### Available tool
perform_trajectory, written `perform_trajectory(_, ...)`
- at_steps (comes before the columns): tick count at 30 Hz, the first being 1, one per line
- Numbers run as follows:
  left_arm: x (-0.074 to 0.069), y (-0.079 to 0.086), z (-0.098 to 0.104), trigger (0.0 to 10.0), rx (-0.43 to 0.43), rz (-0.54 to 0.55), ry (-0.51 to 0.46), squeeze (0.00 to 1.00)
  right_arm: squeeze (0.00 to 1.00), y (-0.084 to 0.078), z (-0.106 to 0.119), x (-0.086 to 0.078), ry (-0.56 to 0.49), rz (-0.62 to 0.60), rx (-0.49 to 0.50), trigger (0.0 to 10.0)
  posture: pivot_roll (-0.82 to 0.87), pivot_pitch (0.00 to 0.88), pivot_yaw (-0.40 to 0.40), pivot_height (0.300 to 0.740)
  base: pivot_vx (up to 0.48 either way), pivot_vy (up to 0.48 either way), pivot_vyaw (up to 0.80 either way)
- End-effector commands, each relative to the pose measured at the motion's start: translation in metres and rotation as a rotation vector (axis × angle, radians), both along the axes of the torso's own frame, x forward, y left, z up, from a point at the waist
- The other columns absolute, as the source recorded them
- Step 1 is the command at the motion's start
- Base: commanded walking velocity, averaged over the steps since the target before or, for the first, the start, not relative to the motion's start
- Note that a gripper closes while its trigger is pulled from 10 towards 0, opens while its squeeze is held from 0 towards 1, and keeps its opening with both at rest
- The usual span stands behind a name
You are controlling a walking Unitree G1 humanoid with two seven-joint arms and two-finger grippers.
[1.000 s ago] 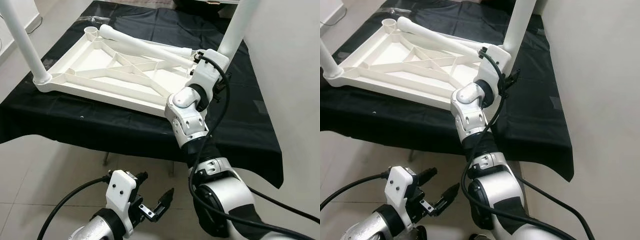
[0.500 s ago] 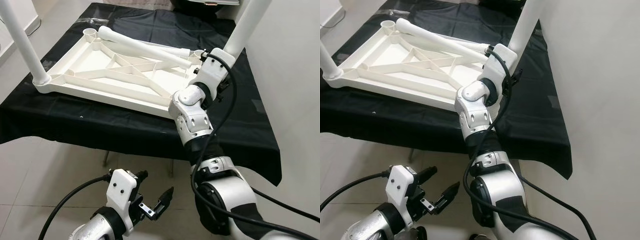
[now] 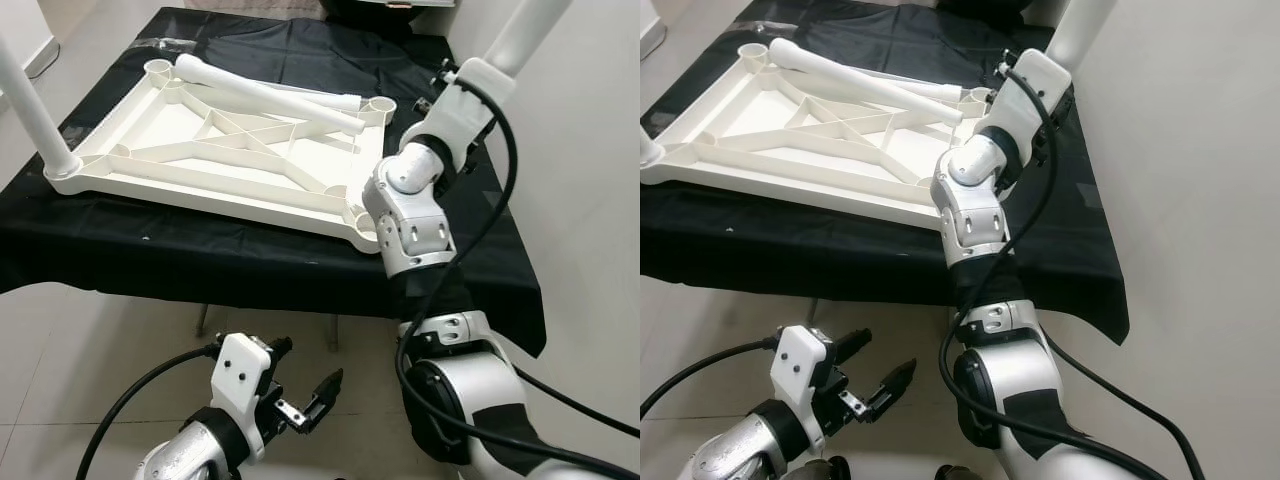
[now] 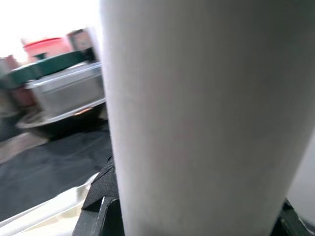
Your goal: Building children table
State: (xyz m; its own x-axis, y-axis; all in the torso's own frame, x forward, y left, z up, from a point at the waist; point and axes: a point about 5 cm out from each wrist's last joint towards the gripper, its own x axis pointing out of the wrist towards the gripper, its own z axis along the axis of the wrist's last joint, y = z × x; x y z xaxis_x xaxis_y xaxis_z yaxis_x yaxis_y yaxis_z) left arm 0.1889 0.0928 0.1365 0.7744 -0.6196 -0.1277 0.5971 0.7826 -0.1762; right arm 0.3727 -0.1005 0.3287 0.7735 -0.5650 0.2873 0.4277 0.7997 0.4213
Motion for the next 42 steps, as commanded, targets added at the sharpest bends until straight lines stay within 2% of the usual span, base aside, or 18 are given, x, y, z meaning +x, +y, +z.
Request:
perform_trajectory(1, 0.006, 0.004, 0.002, 10.0, -0.011, 0.035, -0.017, 1.00, 0.00, 0.009, -0.005, 0.000, -0.065, 0.237, -0.011, 10.0, 0.09, 0.168, -0.073, 0.740, 0.000, 0.000, 0.00)
perform_trajectory(2, 0.006, 0.004, 0.002, 10.0, -0.011, 0.035, -0.017, 1.00, 0.00, 0.009, -0.005, 0.000, -0.065, 0.237, -0.011, 10.0, 0.09, 0.168, -0.073, 0.740, 0.000, 0.000, 0.00)
perform_trajectory(3, 0.010, 0.006, 0.005, 10.0, -0.006, 0.061, -0.040, 1.00, 0.00, 0.014, -0.008, -0.003, -0.113, 0.361, -0.038, 10.0, 0.09, 0.168, -0.073, 0.740, 0.000, 0.000, 0.00)
perform_trajectory(4, 0.010, 0.006, 0.005, 10.0, -0.006, 0.061, -0.040, 1.00, 0.00, 0.014, -0.008, -0.003, -0.113, 0.361, -0.038, 10.0, 0.09, 0.168, -0.073, 0.740, 0.000, 0.000, 0.00)
perform_trajectory(5, 0.018, 0.010, 0.010, 10.0, 0.019, 0.089, -0.076, 1.00, 0.00, 0.019, -0.014, -0.006, -0.132, 0.489, -0.045, 10.0, 0.10, 0.166, -0.071, 0.740, 0.000, 0.000, 0.00)
perform_trajectory(7, 0.018, 0.010, 0.010, 10.0, 0.019, 0.089, -0.076, 1.00, 0.00, 0.019, -0.014, -0.006, -0.132, 0.489, -0.045, 10.0, 0.10, 0.166, -0.071, 0.740, 0.000, 0.000, 0.00)
perform_trajectory(8, 0.026, 0.014, 0.013, 10.0, 0.068, 0.129, -0.113, 1.00, 0.00, 0.022, -0.021, -0.009, -0.136, 0.583, -0.056, 10.0, 0.09, 0.164, -0.067, 0.740, 0.000, 0.000, 0.00)
perform_trajectory(9, 0.026, 0.014, 0.013, 10.0, 0.068, 0.129, -0.113, 1.00, 0.00, 0.022, -0.021, -0.009, -0.136, 0.583, -0.056, 10.0, 0.09, 0.164, -0.067, 0.740, 0.000, 0.000, 0.00)
perform_trajectory(10, 0.036, 0.017, 0.017, 10.0, 0.134, 0.160, -0.150, 0.42, 0.00, 0.024, -0.029, -0.015, -0.128, 0.680, -0.052, 10.0, 0.08, 0.161, -0.065, 0.740, 0.000, 0.000, 0.00)
perform_trajectory(12, 0.036, 0.017, 0.017, 10.0, 0.134, 0.160, -0.150, 0.42, 0.00, 0.024, -0.029, -0.015, -0.128, 0.680, -0.052, 10.0, 0.08, 0.161, -0.065, 0.740, 0.000, 0.000, 0.00)
perform_trajectory(13, 0.046, 0.019, 0.021, 10.0, 0.182, 0.178, -0.175, 0.00, 0.00, 0.026, -0.037, -0.019, -0.109, 0.765, -0.048, 10.0, 0.09, 0.160, -0.064, 0.740, 0.000, 0.000, 0.00)
perform_trajectory(16, 0.054, 0.022, 0.022, 10.0, 0.215, 0.200, -0.187, 0.00, 0.00, 0.027, -0.044, -0.024, -0.095, 0.832, -0.048, 10.0, 0.08, 0.159, -0.061, 0.740, 0.000, 0.000, 0.00)
perform_trajectory(18, 0.064, 0.024, 0.020, 10.0, 0.280, 0.203, -0.193, 0.00, 0.00, 0.033, -0.054, -0.034, -0.076, 0.965, -0.051, 10.0, 0.08, 0.155, -0.058, 0.740, 0.000, 0.000, 0.00)
perform_trajectory(21, 0.067, 0.025, 0.020, 10.0, 0.308, 0.199, -0.204, 0.00, 0.00, 0.035, -0.057, -0.038, -0.076, 1.018, -0.055, 10.0, 0.08, 0.152, -0.057, 0.740, 0.000, 0.000, 0.00)
perform_trajectory(23, 0.069, 0.023, 0.018, 10.0, 0.357, 0.173, -0.222, 0.00, 0.00, 0.040, -0.065, -0.047, -0.066, 1.106, -0.071, 10.0, 0.08, 0.144, -0.055, 0.740, 0.000, 0.000, 0.00)
perform_trajectory(32, 0.071, 0.017, 0.017, 10.0, 0.362, 0.161, -0.248, 0.00, 0.00, 0.044, -0.081, -0.062, -0.032, 1.213, -0.086, 10.0, 0.07, 0.133, -0.052, 0.740, 0.000, 0.000, 0.00)
perform_trajectory(42, 0.078, 0.013, 0.013, 10.0, 0.374, 0.158, -0.245, 0.00, 0.00, 0.046, -0.089, -0.071, 0.002, 1.258, -0.086, 10.0, 0.06, 0.122, -0.053, 0.740, 0.000, 0.000, 0.00)
